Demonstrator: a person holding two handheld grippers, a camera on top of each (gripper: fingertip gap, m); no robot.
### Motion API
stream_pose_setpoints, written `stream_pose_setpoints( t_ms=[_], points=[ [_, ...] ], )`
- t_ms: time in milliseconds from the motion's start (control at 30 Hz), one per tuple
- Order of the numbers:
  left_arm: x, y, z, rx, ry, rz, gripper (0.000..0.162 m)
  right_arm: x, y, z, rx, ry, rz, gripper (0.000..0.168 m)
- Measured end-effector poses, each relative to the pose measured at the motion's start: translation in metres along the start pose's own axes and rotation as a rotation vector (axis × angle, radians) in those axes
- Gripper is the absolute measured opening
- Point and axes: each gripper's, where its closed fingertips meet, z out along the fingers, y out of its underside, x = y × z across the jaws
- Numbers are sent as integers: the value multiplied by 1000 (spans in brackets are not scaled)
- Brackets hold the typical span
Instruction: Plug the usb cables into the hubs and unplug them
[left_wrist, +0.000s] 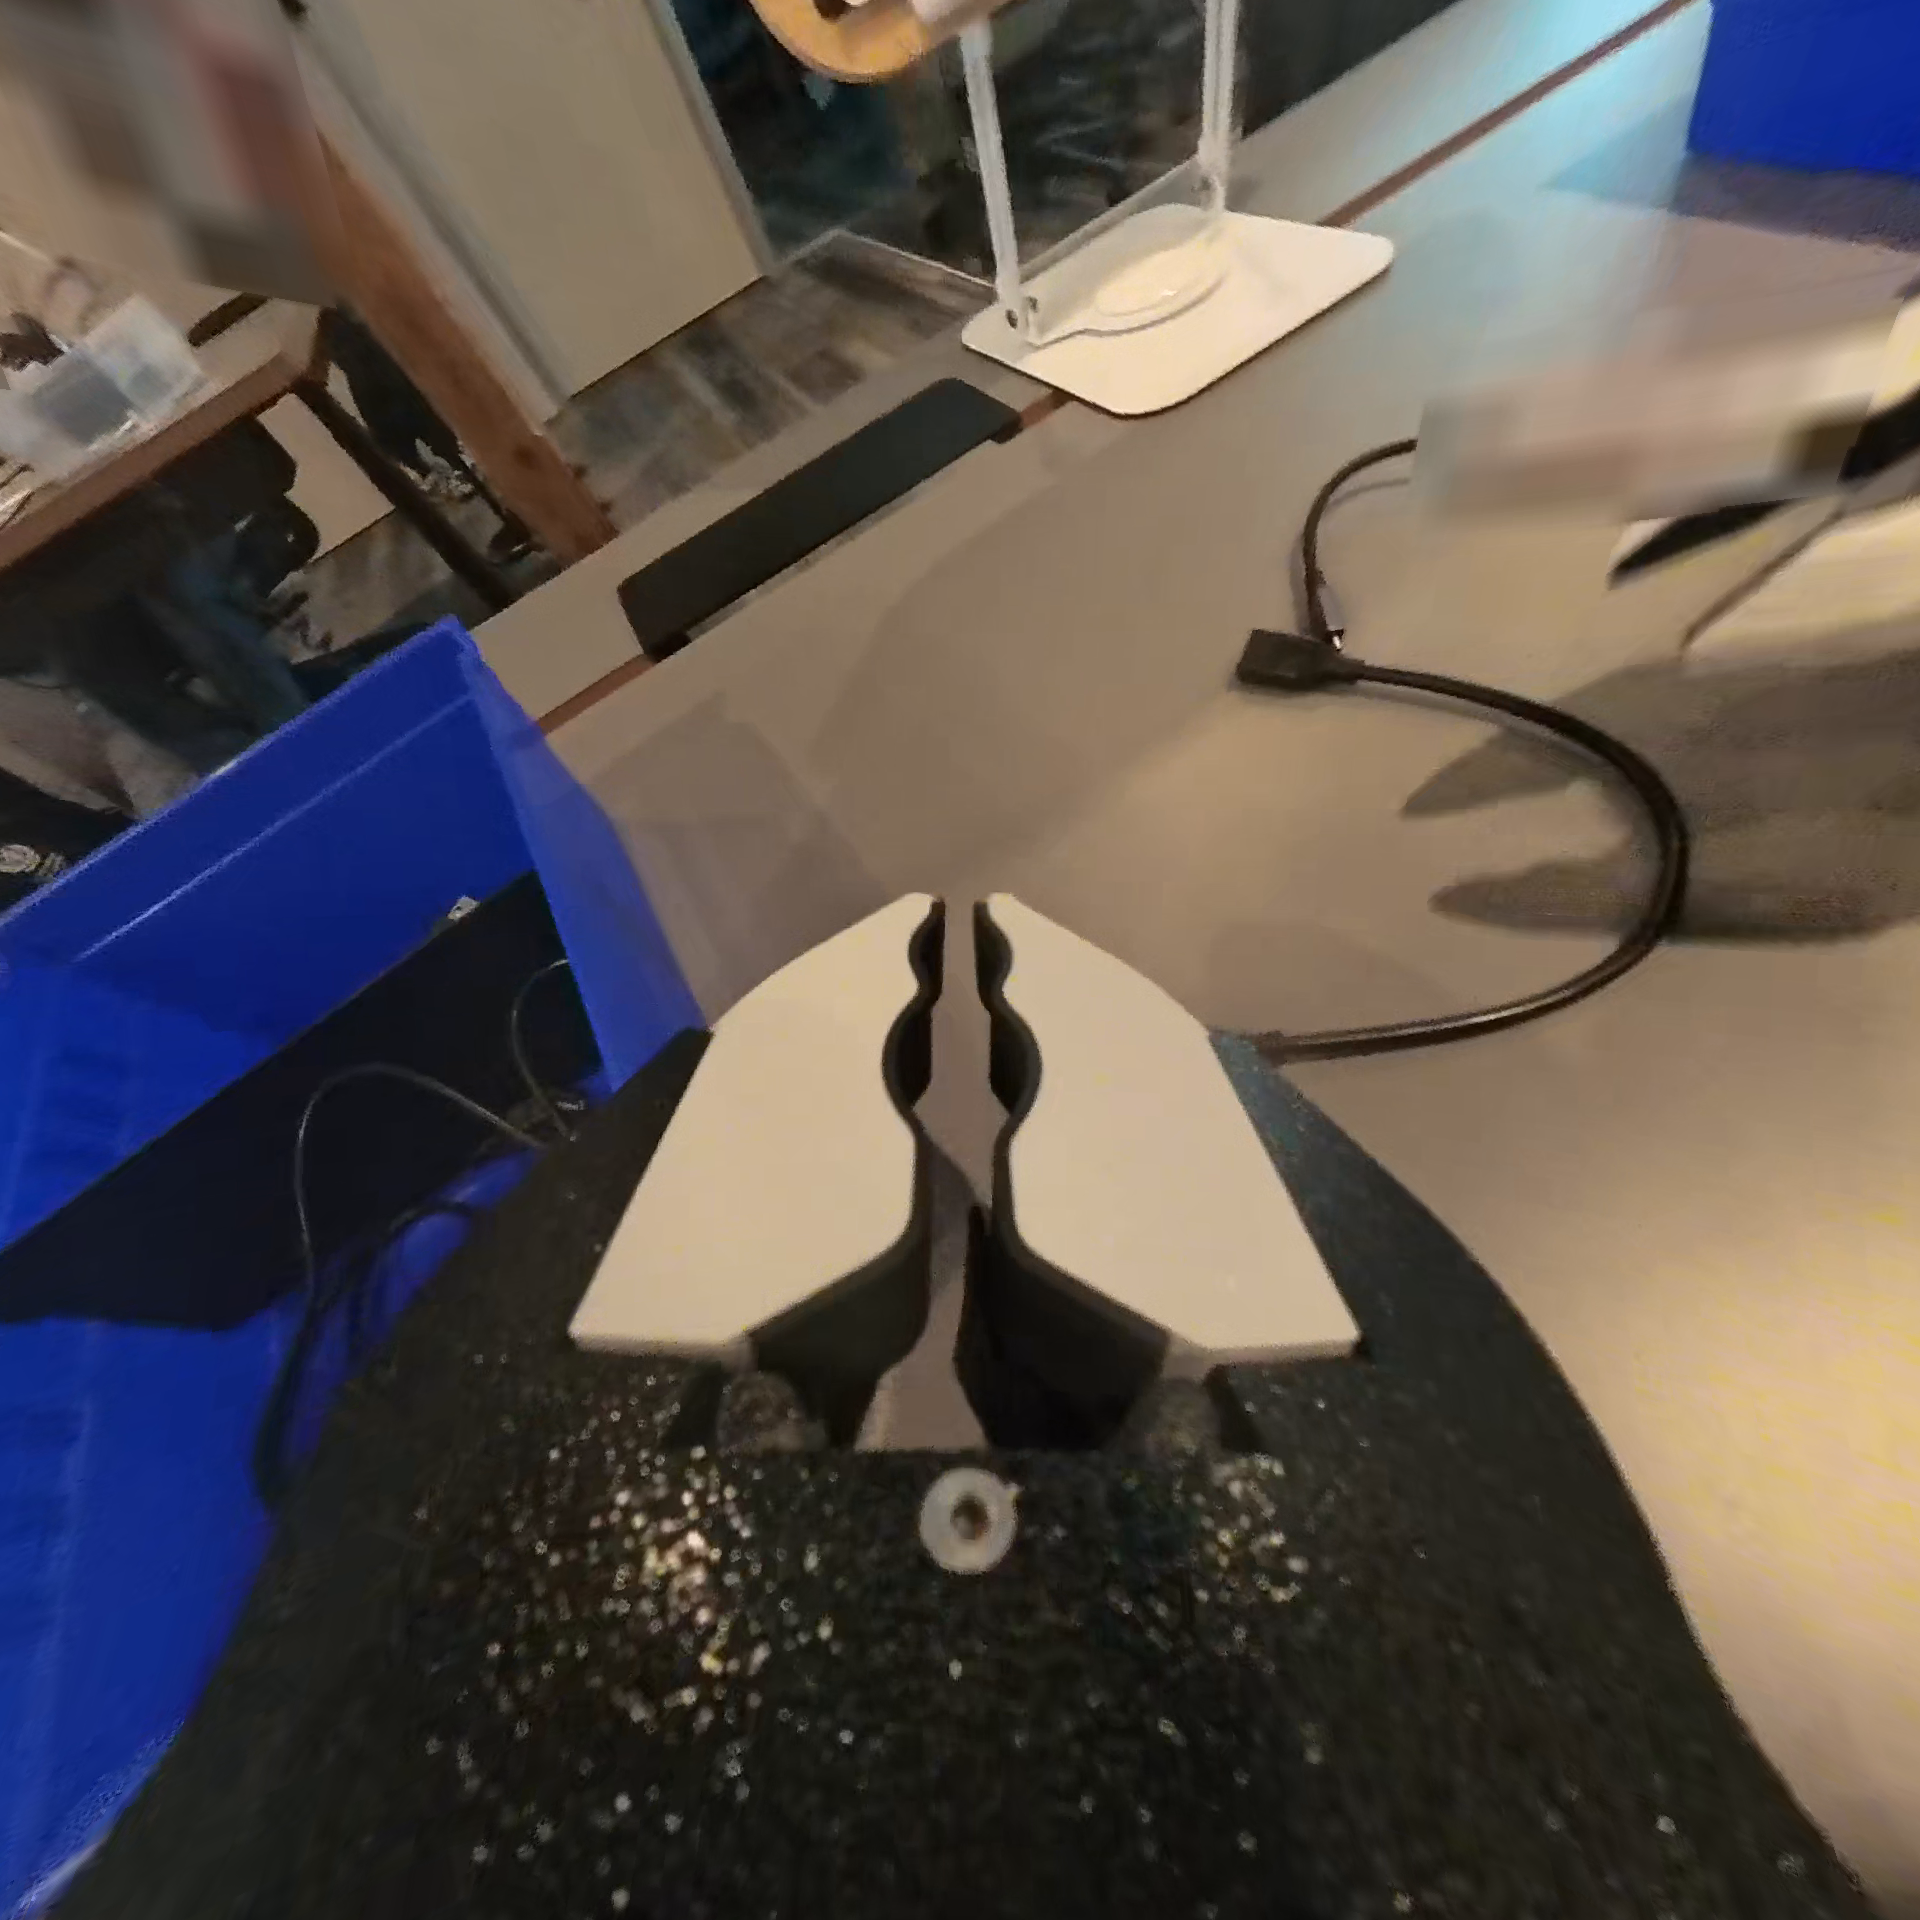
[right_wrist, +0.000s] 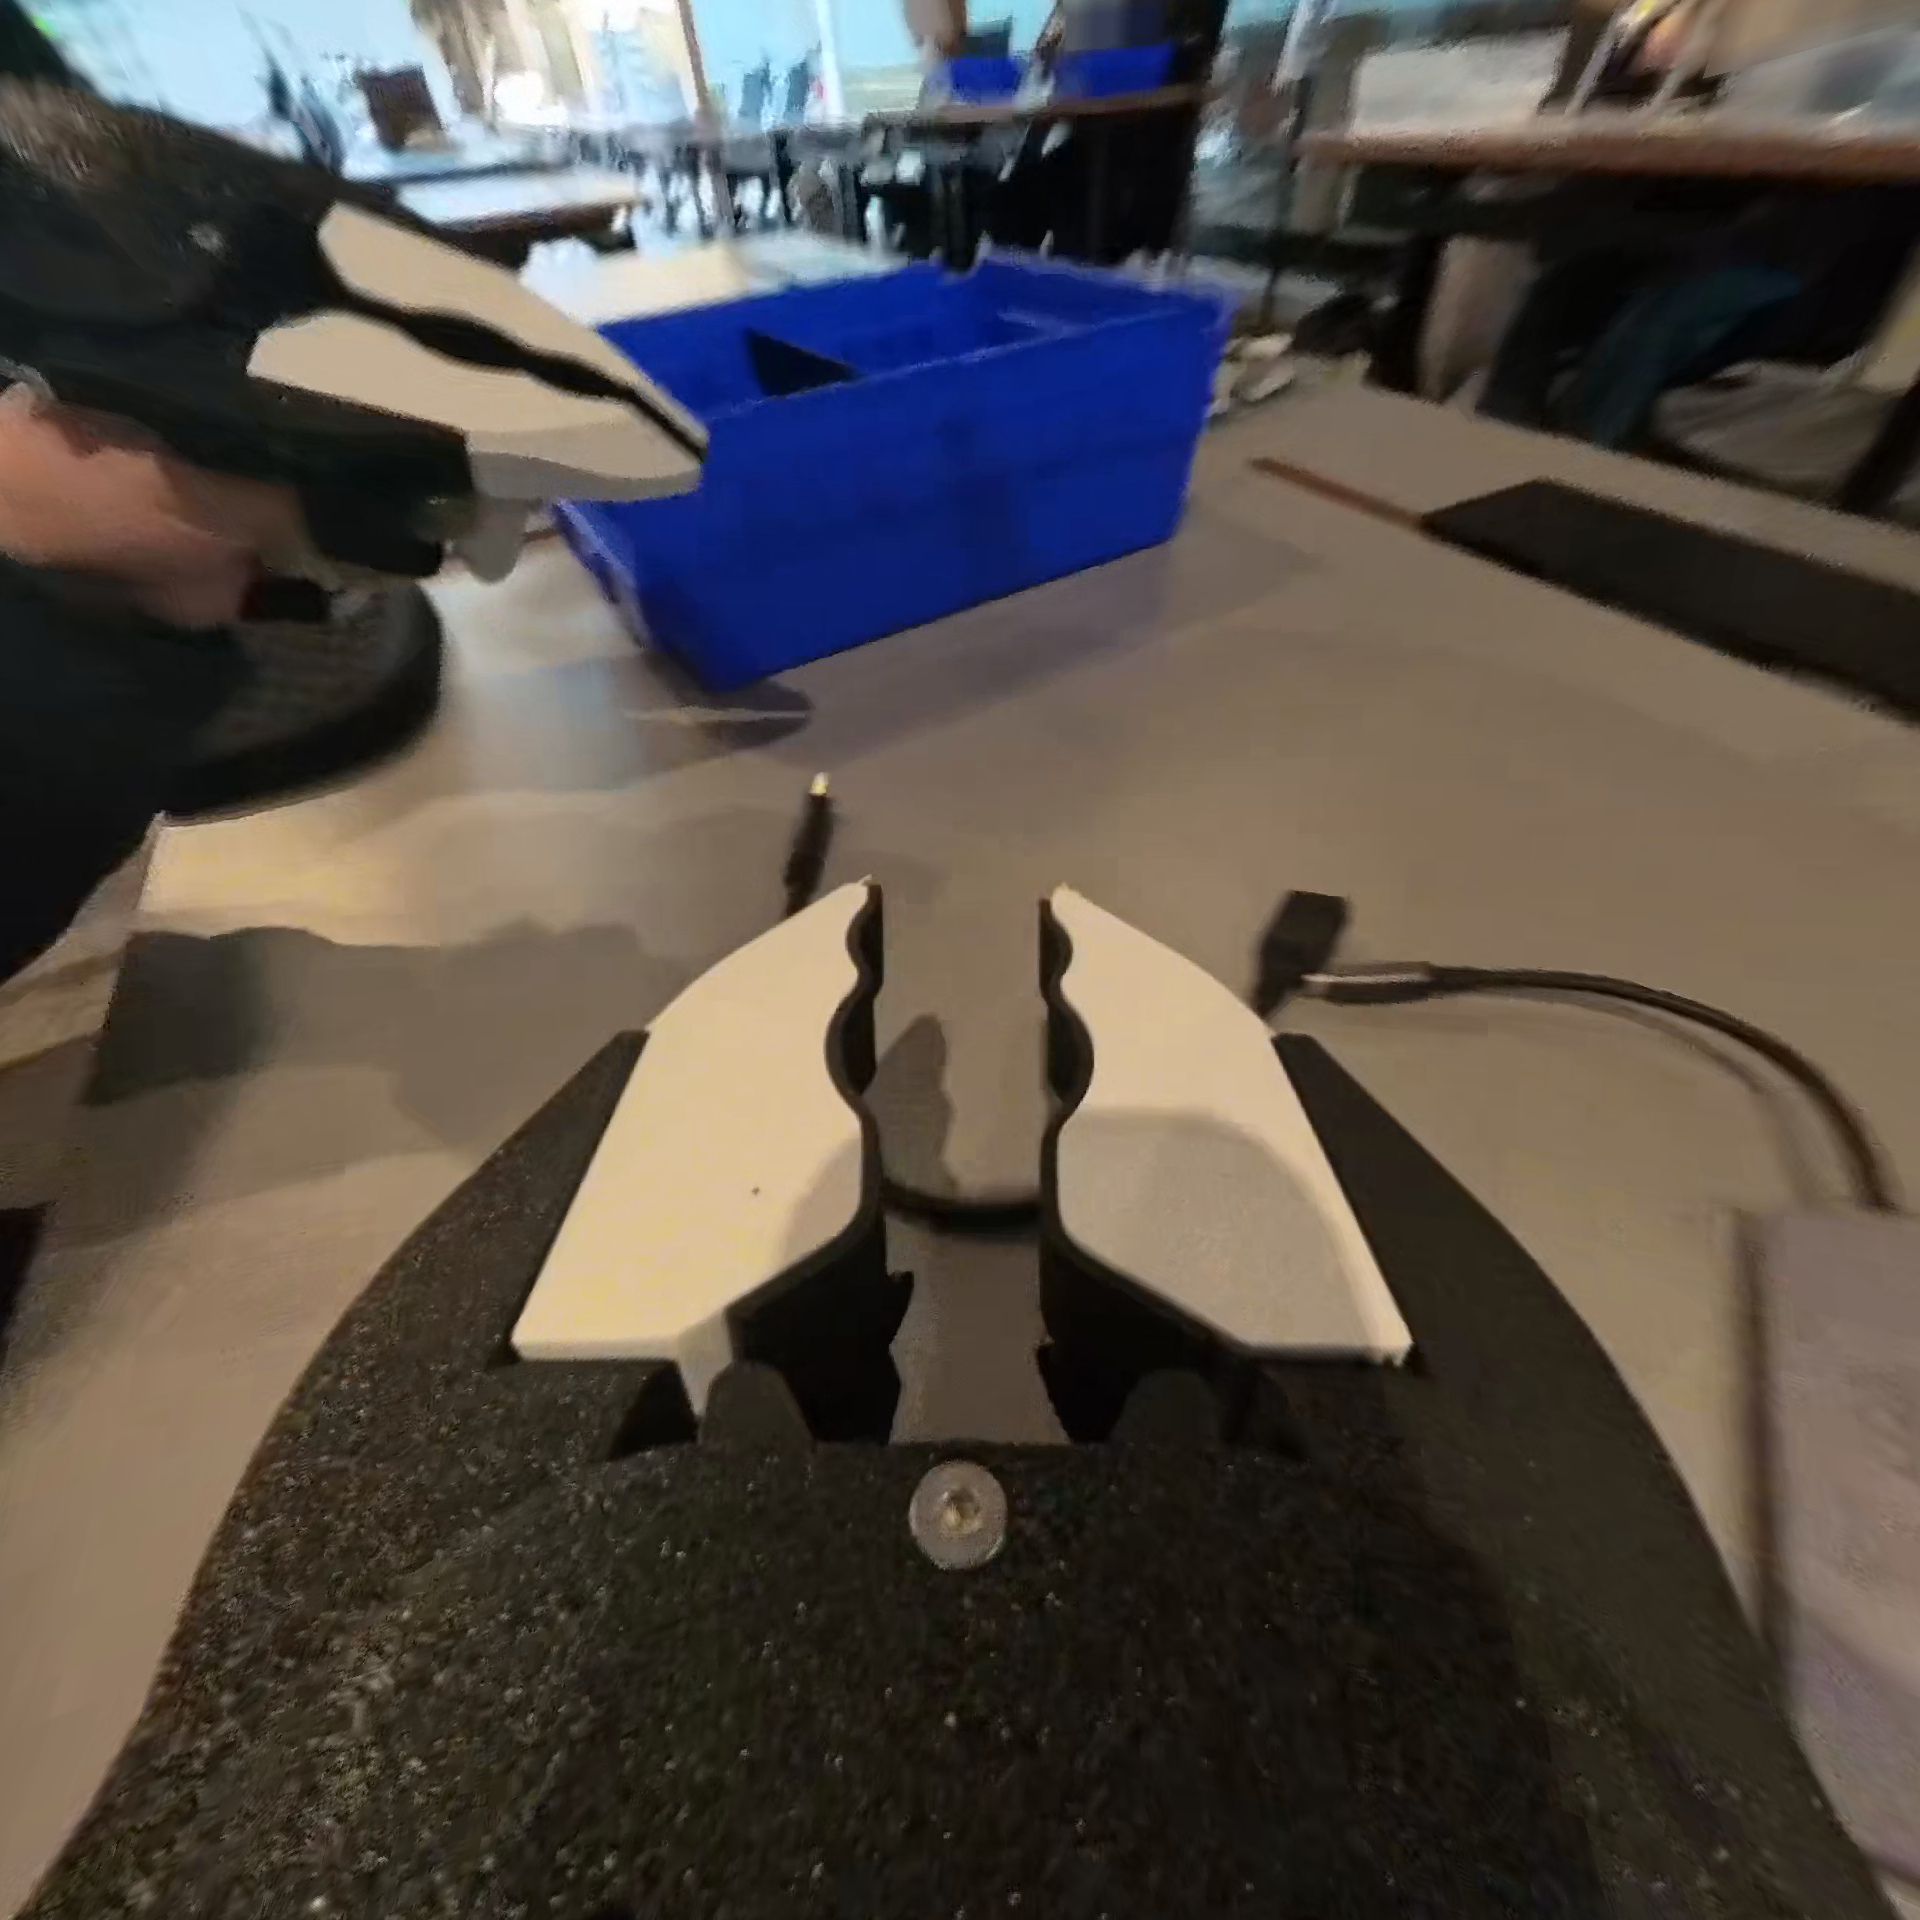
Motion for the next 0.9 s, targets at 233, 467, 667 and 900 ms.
stream_pose_setpoints(
  t_ms=[233,467,667,900],
  points=[
    [-11,1,-4,21,-71,-19,3,-47,22,81,-328,-67,-64,29],
    [-22,5,-16,43,-90,-53,1,-49,37,123,-543,-67,-90,28],
    [-29,8,-24,56,-95,-71,1,-55,46,133,-645,-117,-12,10],
    [-7,-7,-21,167,45,-128,13,-50,-29,107,-143,-285,187,9]
  ],
)
